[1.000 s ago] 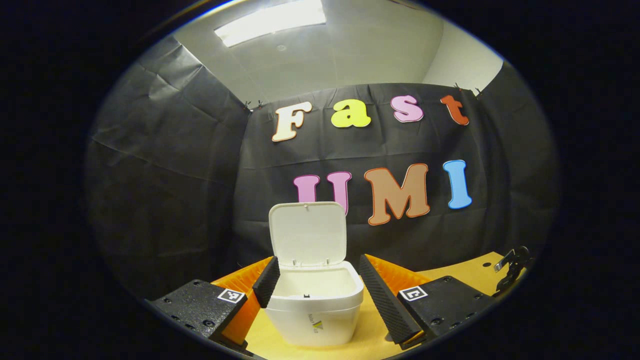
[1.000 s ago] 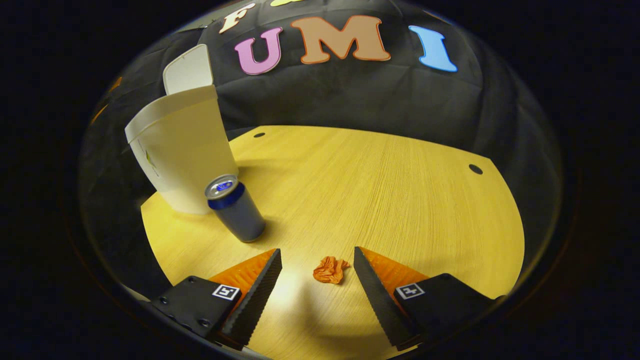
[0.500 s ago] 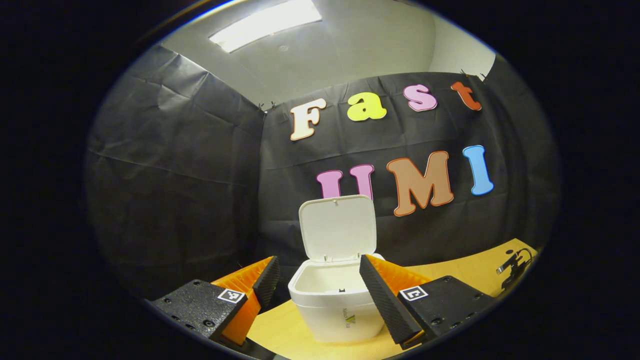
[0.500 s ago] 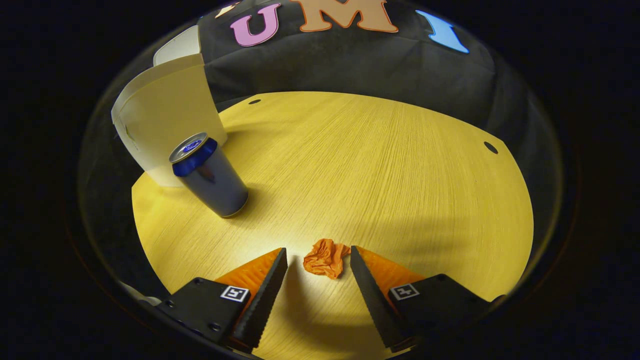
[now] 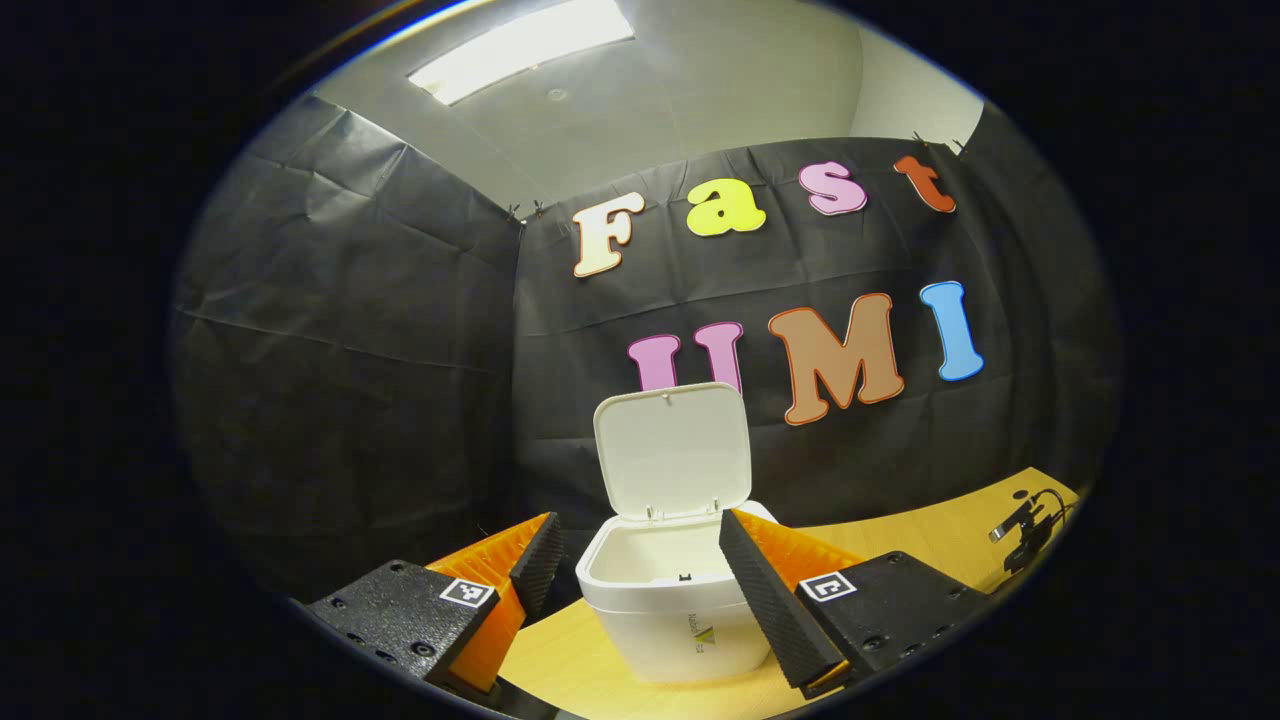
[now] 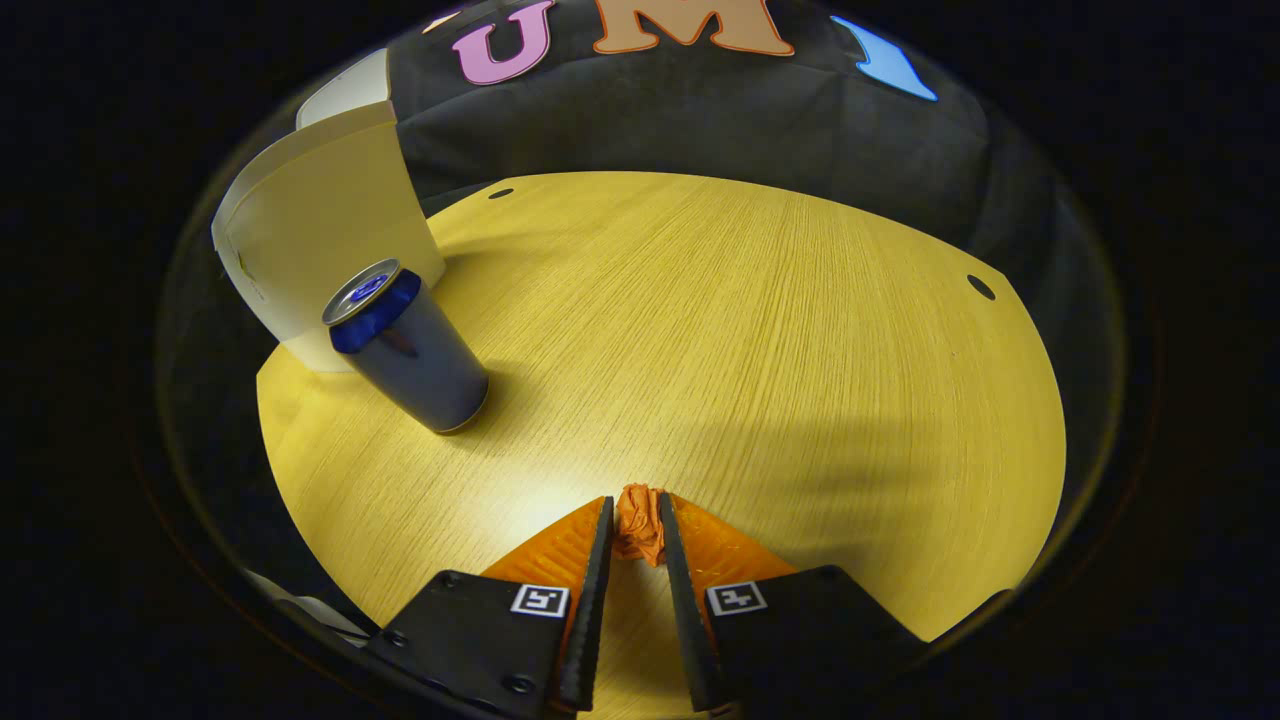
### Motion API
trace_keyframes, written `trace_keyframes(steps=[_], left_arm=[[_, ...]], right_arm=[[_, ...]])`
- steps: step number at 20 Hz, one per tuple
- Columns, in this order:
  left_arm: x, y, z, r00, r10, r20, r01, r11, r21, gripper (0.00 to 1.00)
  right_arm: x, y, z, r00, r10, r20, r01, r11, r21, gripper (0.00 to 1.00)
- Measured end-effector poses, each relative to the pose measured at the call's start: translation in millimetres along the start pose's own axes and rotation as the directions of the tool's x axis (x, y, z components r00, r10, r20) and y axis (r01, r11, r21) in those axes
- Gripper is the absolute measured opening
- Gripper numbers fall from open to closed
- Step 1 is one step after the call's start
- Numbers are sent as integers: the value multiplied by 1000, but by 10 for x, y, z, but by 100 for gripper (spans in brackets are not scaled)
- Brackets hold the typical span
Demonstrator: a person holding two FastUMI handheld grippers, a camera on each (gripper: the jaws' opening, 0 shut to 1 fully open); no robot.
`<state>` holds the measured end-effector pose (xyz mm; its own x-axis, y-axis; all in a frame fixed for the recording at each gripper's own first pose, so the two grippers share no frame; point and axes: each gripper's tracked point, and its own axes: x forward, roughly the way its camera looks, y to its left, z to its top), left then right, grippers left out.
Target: Press the lid of the desktop garbage bin to open it, pick up the crumpled paper on the desktop and throw it into the bin, then pick up the pop can on the desktop and drop it into the bin, and finally close the garbage bin lid.
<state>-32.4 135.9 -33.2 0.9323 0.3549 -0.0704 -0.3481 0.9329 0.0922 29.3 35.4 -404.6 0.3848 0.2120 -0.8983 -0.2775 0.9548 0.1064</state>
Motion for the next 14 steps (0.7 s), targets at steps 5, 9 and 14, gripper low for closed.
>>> trace_keyframes(steps=[5, 9, 14], left_arm=[[2, 16, -36, 1000, -19, -3, 19, 1000, -8, 94], [-2, 86, -66, 1000, -28, -4, 28, 999, -18, 94], [-25, 262, -109, 1000, -13, 8, 13, 1000, 18, 99]], right_arm=[[-339, 10, 414, 994, 2, 110, -1, 1000, -8, 27], [-864, 237, 1155, 965, 55, 256, -49, 998, -33, 27], [-1471, 965, 2088, 878, 214, 429, -168, 975, -143, 27]])
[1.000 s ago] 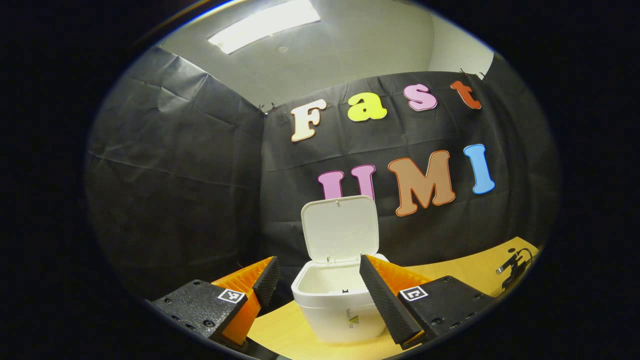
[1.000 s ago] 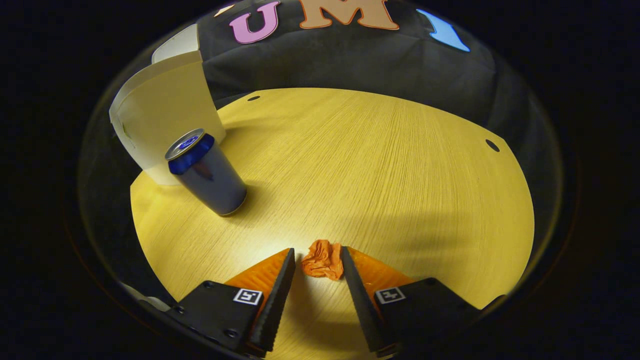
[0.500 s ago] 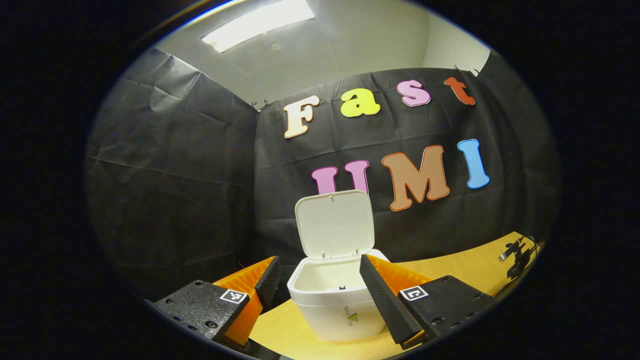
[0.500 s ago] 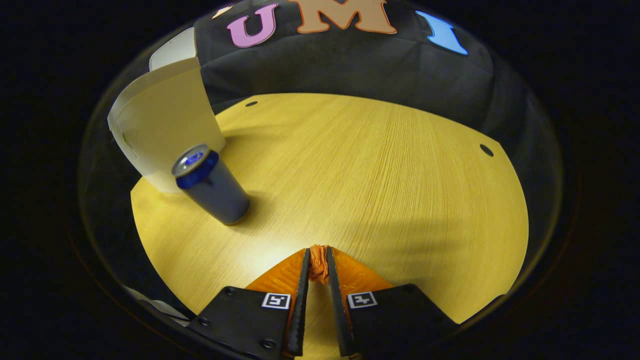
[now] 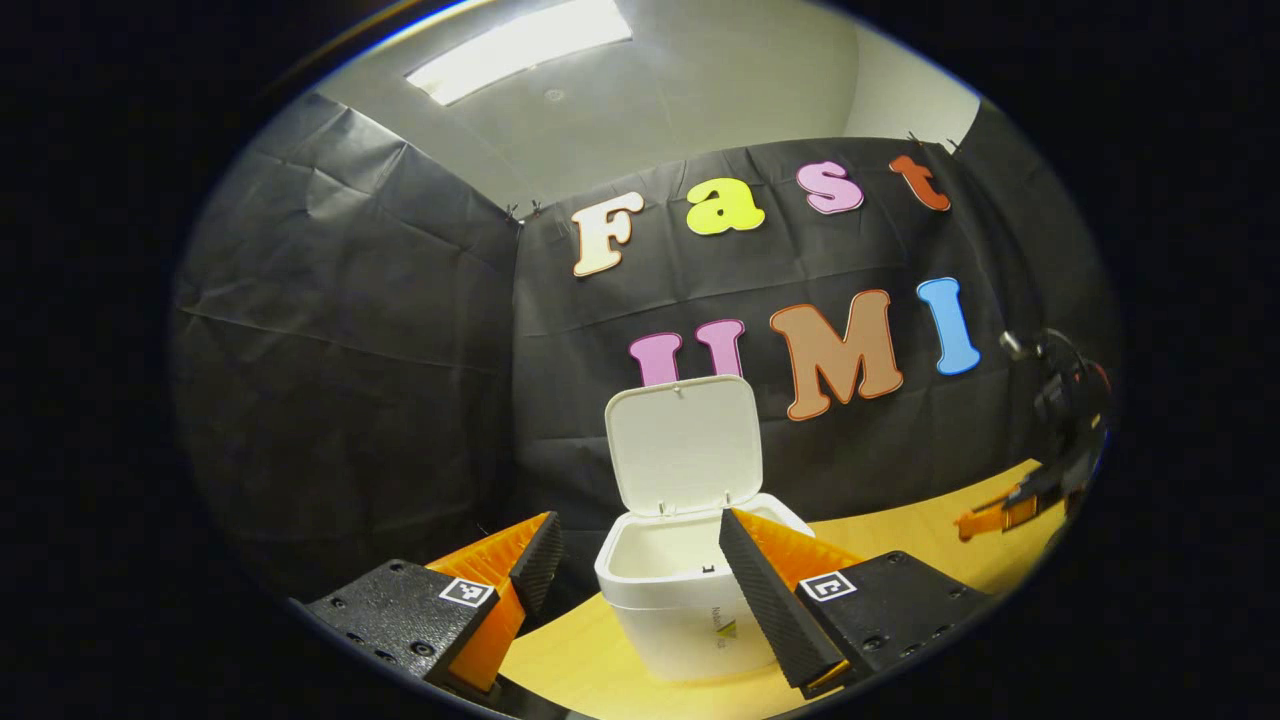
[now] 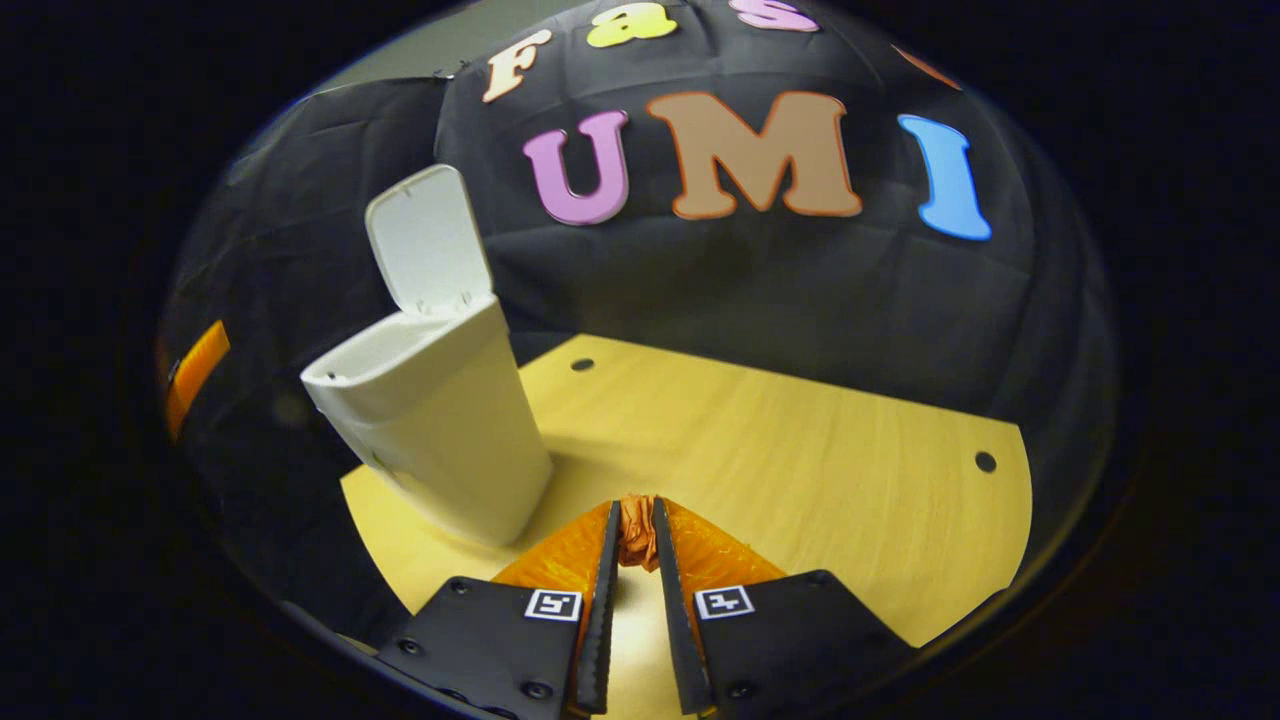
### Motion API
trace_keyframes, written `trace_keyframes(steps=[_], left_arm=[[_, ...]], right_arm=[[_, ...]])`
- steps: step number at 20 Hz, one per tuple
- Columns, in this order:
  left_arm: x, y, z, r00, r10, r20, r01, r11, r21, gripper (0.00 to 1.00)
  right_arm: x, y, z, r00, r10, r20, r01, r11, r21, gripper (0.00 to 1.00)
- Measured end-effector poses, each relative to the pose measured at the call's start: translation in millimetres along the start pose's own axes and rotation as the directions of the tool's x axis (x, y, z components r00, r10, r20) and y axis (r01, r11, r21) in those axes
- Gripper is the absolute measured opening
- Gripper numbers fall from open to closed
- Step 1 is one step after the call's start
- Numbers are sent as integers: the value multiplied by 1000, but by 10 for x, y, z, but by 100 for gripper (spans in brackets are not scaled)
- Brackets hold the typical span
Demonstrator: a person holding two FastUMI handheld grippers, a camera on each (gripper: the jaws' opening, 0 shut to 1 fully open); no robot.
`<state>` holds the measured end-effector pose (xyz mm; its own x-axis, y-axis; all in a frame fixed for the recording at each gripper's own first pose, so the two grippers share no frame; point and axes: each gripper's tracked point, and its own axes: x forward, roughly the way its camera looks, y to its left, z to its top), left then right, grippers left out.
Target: Press the lid of the desktop garbage bin to open it, pick up the crumpled paper on the desktop and throw it into the bin, then pick up the pop can on the desktop and drop it into the bin, and finally close the garbage bin lid.
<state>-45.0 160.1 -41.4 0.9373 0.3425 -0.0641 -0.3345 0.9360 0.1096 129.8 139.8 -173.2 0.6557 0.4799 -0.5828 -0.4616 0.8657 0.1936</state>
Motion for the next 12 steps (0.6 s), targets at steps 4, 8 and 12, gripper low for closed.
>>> trace_keyframes(steps=[4, 8, 12], left_arm=[[-21, -62, -178, 997, -60, -51, 59, 998, -25, 94], [-54, -57, -255, 994, -80, -77, 78, 996, -35, 95], [-87, -3, -317, 991, -90, -95, 88, 996, -28, 95]], right_arm=[[185, 722, 755, 981, 150, 124, -145, 988, -47, 27], [302, 1113, 979, 958, 237, 160, -217, 967, -131, 29], [424, 1290, 934, 954, 279, 106, -260, 952, -164, 27]])
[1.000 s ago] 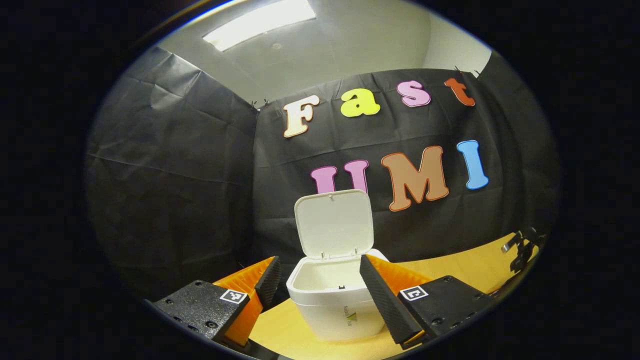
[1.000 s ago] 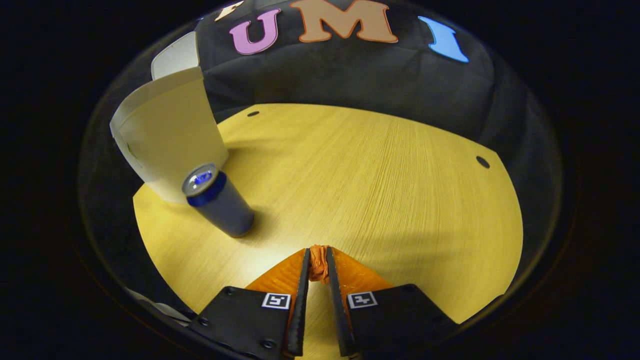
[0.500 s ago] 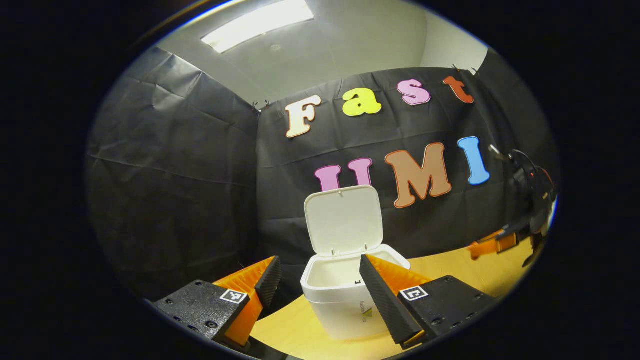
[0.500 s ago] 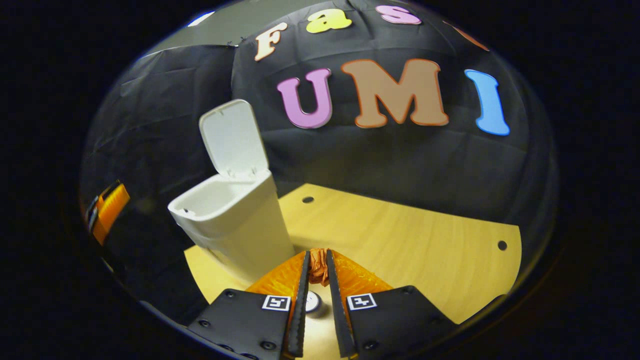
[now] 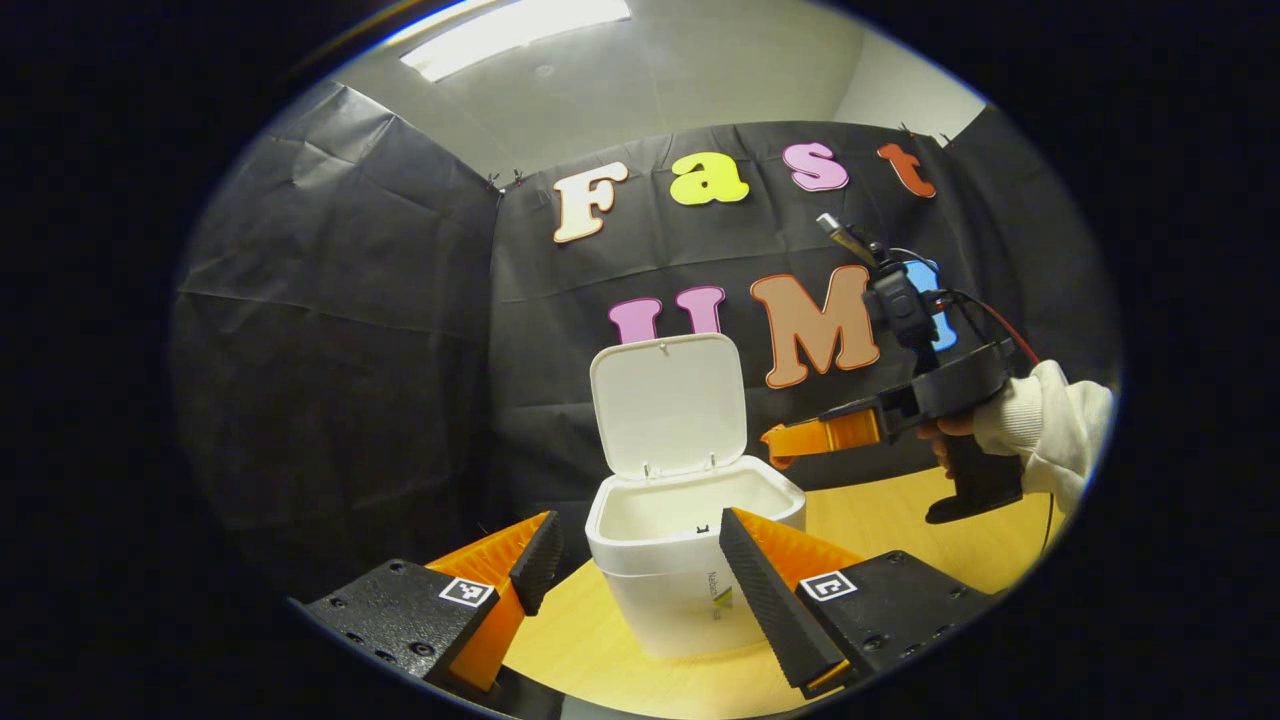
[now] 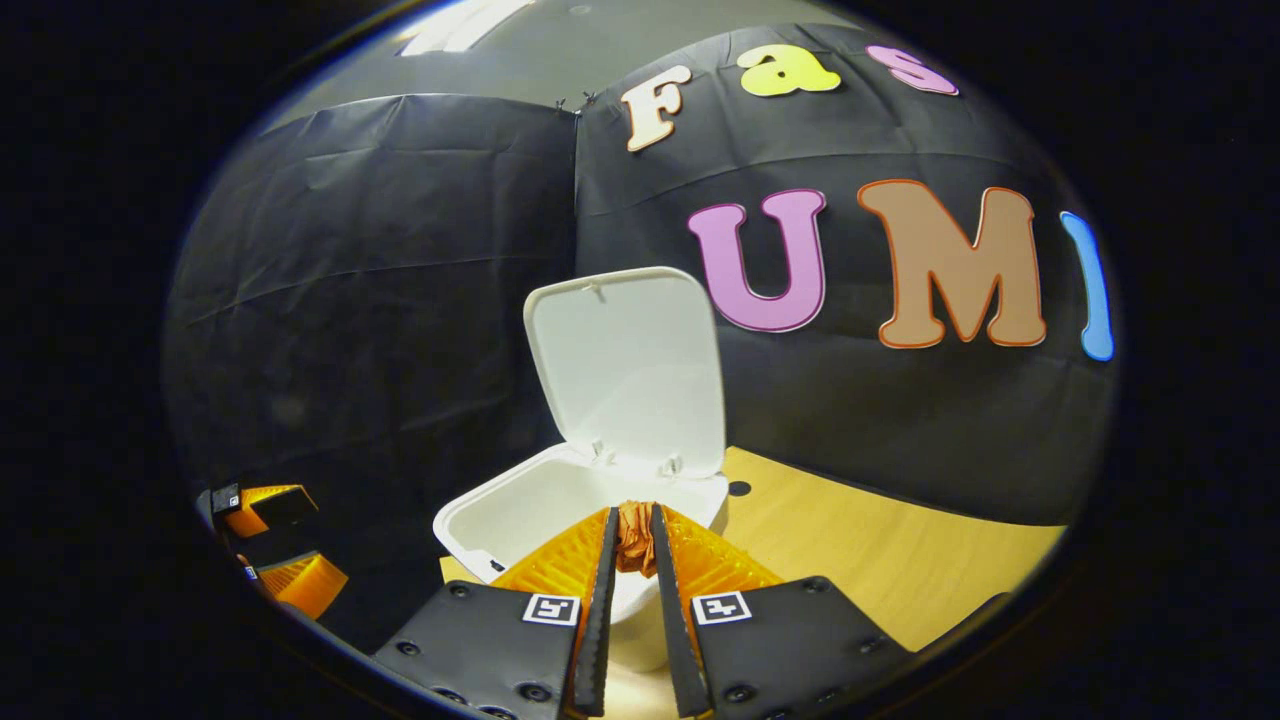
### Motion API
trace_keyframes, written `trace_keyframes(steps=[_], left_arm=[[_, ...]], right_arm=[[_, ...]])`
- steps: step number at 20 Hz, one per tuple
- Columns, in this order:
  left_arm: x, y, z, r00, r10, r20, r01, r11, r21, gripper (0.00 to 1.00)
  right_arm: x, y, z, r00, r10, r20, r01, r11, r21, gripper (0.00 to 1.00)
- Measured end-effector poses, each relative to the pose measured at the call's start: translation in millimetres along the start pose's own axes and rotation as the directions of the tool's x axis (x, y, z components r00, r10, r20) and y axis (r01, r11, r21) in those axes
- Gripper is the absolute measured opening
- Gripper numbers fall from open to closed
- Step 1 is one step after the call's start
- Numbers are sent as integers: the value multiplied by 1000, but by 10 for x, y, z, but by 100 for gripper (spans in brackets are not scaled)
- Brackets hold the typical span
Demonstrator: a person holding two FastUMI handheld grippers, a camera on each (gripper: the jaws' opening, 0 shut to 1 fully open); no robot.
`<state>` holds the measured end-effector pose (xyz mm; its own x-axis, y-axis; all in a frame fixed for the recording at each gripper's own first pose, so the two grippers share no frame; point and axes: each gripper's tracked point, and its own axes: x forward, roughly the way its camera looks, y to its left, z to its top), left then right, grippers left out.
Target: Press the lid of the desktop garbage bin to open it, pick up the crumpled paper on the desktop and throw it into the bin, then pick up the pop can on the desktop and drop it into the bin, and finally close the garbage bin lid.
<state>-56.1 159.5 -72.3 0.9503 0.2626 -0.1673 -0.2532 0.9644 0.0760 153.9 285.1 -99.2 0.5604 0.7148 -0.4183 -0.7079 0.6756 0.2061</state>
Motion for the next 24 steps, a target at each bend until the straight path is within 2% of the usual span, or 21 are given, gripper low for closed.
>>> trace_keyframes(steps=[2, 3, 5, 7, 8, 9, 10, 12, 17, 21, 24], left_arm=[[-5, 32, -19, 1000, -3, -5, 3, 1000, 7, 94], [-3, 44, -31, 1000, -4, -7, 4, 1000, 10, 94], [6, 48, -50, 1000, -8, -8, 9, 1000, 11, 94], [21, 5, -68, 1000, -22, -11, 22, 1000, 7, 95], [27, -36, -61, 999, -35, -8, 35, 999, 4, 95], [21, -78, -49, 999, -47, -2, 47, 999, 3, 95], [23, -138, -25, 998, -62, 5, 62, 998, 4, 95], [8, -301, -3, 994, -106, 21, 106, 994, 3, 95], [24, -840, -60, 968, -246, 42, 247, 969, -21, 95], [43, -1535, -209, 906, -420, 55, 423, 903, -73, 94], [111, -1971, -417, 864, -501, 54, 504, 859, -89, 95]], right_arm=[[43, 22, -38, 1000, -4, -27, 3, 1000, -19, 29], [52, 37, -65, 999, -1, -41, 0, 1000, -21, 34], [127, 84, -139, 998, 12, -64, -13, 1000, -15, 36], [120, 97, -161, 998, 10, -69, -11, 1000, -21, 50], [107, 80, -150, 998, 3, -64, -5, 1000, -25, 64], [74, 70, -155, 998, -2, -61, 0, 999, -32, 90], [55, 69, -125, 998, -4, -56, 2, 999, -33, 99], [-35, 12, -76, 999, -21, -38, 20, 999, -35, 97], [-508, -368, 95, 984, -173, 37, 176, 980, -90, 97], [-1048, -718, 87, 941, -330, 78, 338, 931, -136, 99], [-1454, -916, 1, 898, -432, 86, 439, 890, -121, 97]])
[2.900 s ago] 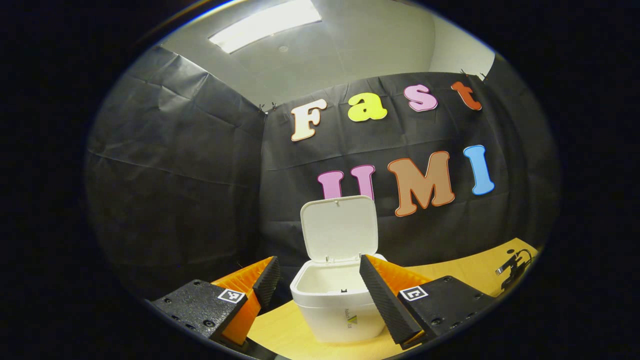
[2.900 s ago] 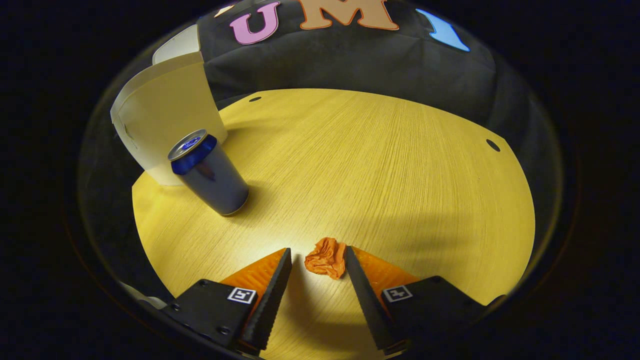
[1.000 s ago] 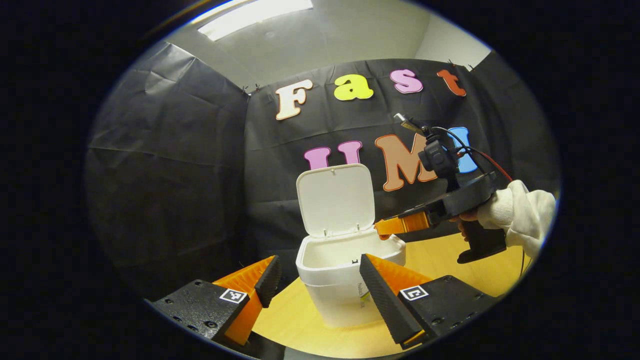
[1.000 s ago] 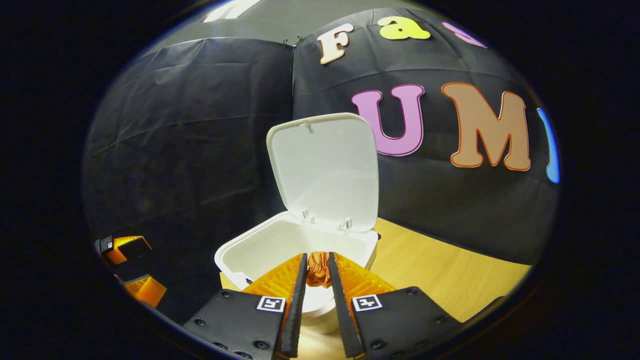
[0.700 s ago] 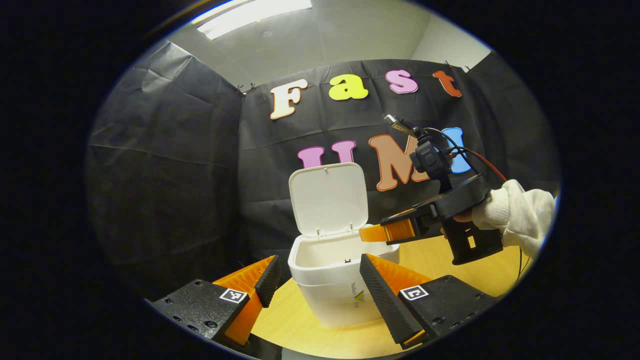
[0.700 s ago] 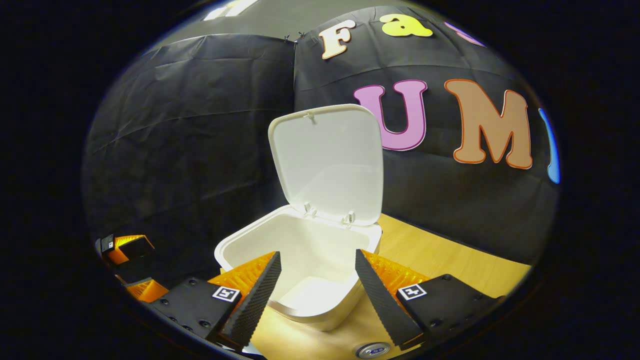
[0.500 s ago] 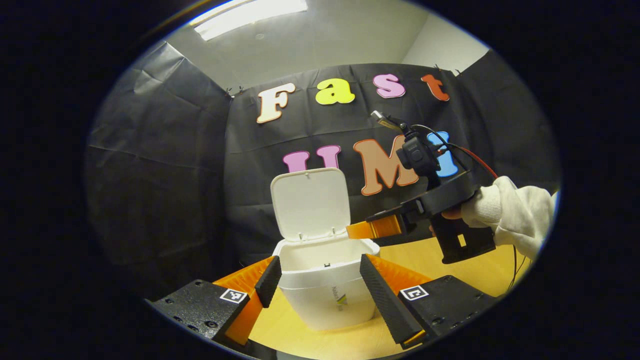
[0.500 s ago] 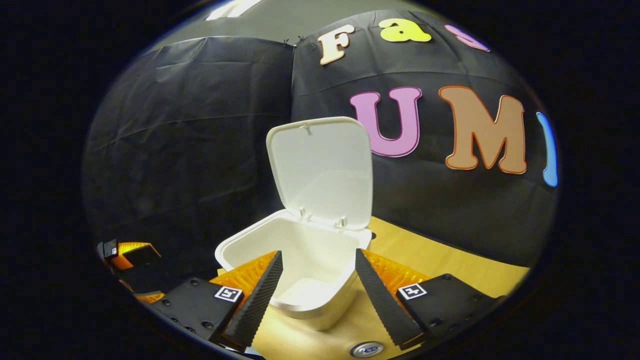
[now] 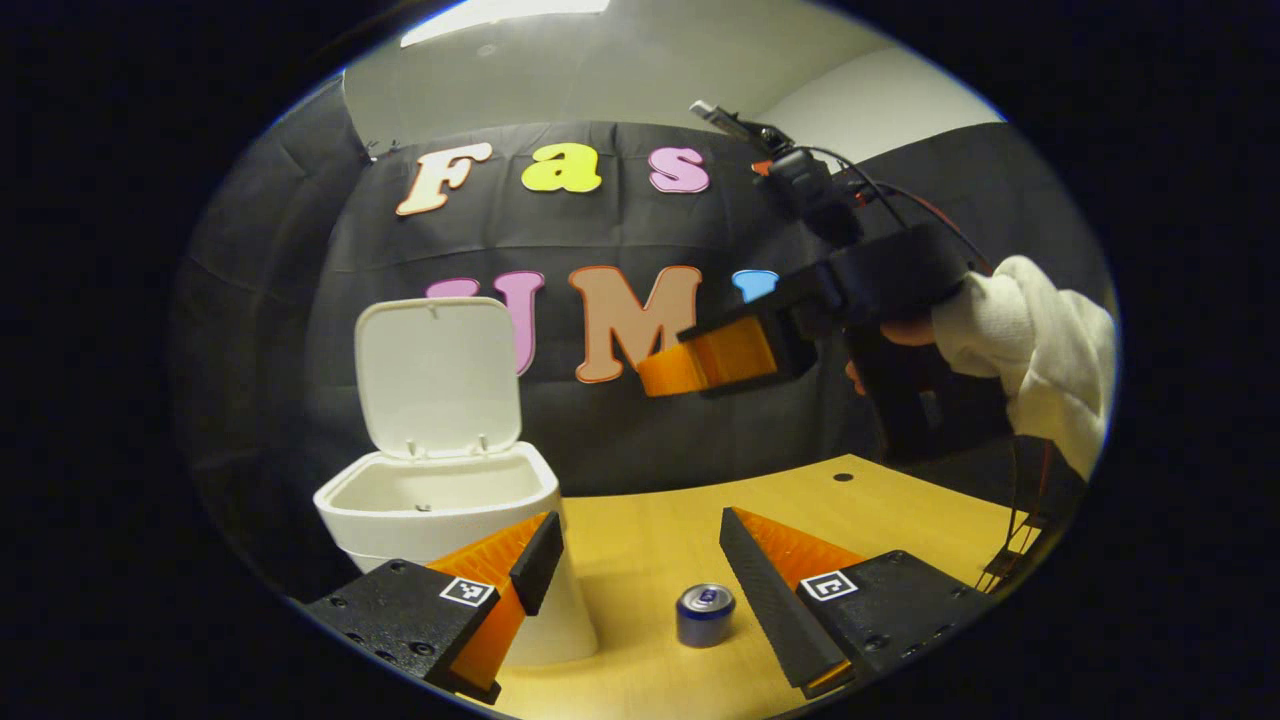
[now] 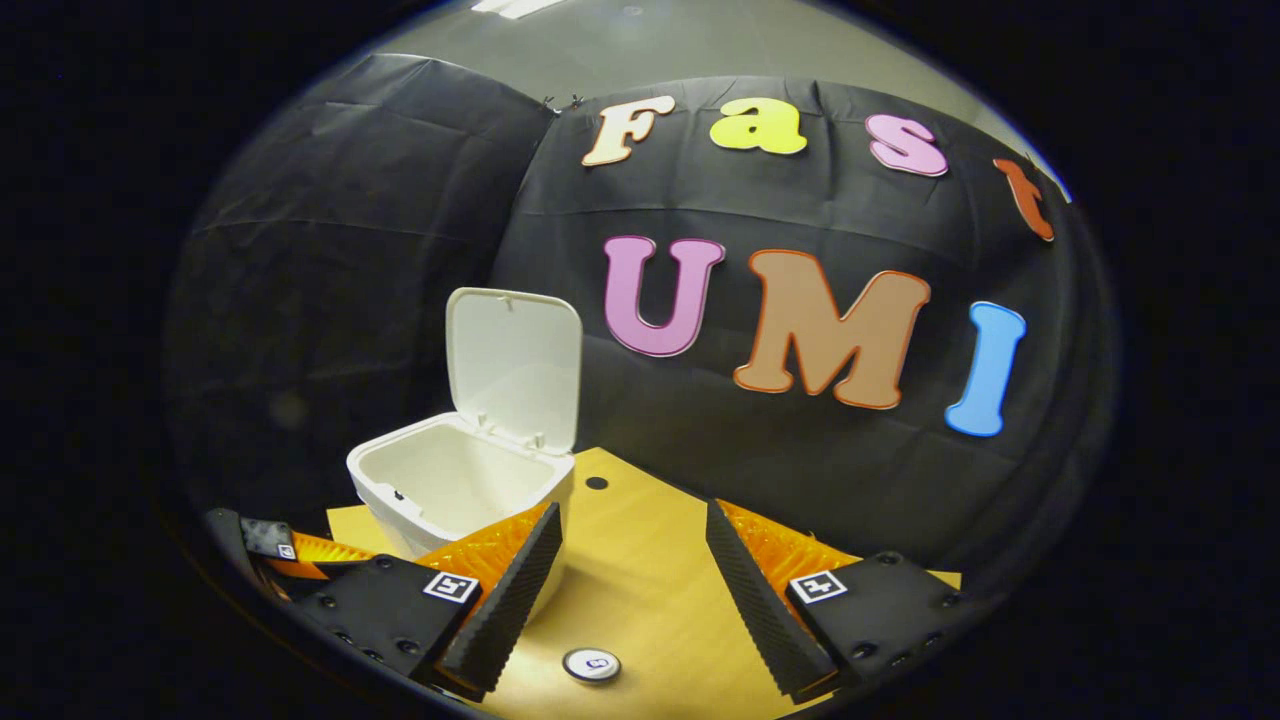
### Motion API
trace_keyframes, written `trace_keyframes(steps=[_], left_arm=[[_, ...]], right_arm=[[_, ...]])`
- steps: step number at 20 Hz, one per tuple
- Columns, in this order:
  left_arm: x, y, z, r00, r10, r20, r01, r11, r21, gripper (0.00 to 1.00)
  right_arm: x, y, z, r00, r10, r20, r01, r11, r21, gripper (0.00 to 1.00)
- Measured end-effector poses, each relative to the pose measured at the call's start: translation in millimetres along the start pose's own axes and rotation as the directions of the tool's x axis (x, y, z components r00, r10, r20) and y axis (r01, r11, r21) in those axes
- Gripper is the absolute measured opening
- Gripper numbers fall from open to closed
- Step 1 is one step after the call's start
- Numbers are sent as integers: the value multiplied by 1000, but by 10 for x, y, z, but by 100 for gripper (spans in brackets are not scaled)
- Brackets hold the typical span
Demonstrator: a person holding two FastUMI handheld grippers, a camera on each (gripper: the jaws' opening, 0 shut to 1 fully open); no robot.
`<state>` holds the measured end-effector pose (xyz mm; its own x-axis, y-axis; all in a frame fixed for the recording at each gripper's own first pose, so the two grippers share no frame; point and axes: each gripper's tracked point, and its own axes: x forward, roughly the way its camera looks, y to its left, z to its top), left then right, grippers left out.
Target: Press the lid of the desktop garbage bin to open it, pick up the crumpled paper on the desktop and throw it into the bin, then pick up the pop can on the desktop and drop it into the bin, and finally close the garbage bin lid.
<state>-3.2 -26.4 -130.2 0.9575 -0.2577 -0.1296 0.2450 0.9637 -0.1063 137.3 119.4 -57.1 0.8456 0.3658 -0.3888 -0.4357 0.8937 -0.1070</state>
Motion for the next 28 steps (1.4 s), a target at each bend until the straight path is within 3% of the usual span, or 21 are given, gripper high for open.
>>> trace_keyframes(steps=[2, 3, 7, 9, 13, 16, 20, 24, 25, 28], left_arm=[[201, -164, -209, 999, -44, -24, 43, 999, -17, 94], [303, -241, -332, 997, -62, -40, 61, 998, -19, 95], [634, -358, -816, 991, -82, -101, 82, 997, 1, 95], [763, -403, -1037, 987, -95, -132, 97, 995, 16, 95], [957, -446, -1466, 974, -123, -189, 131, 991, 31, 95], [1030, -407, -1619, 976, -102, -194, 110, 993, 30, 95], [1072, -478, -1791, 967, -128, -220, 122, 992, -44, 95], [1016, -518, -1981, 959, -124, -256, 108, 991, -77, 95], [1003, -515, -2017, 957, -118, -264, 99, 992, -84, 95], [986, -532, -2020, 957, -111, -267, 94, 993, -75, 77]], right_arm=[[-191, -229, -90, 997, -81, -10, 82, 996, 30, 100], [-295, -319, -126, 994, -113, -13, 113, 993, 45, 96], [-579, -624, -280, 974, -224, -35, 226, 971, 71, 100], [-650, -704, -346, 966, -256, -46, 259, 961, 93, 97], [-711, -779, -426, 956, -289, -52, 293, 950, 109, 100], [-699, -789, -459, 954, -296, -51, 299, 949, 97, 100], [-653, -793, -548, 955, -288, -75, 296, 947, 122, 96], [-635, -774, -635, 957, -276, -87, 286, 946, 151, 100], [-638, -771, -648, 958, -271, -92, 283, 947, 155, 96], [-686, -787, -656, 958, -271, -88, 283, 944, 168, 96]])
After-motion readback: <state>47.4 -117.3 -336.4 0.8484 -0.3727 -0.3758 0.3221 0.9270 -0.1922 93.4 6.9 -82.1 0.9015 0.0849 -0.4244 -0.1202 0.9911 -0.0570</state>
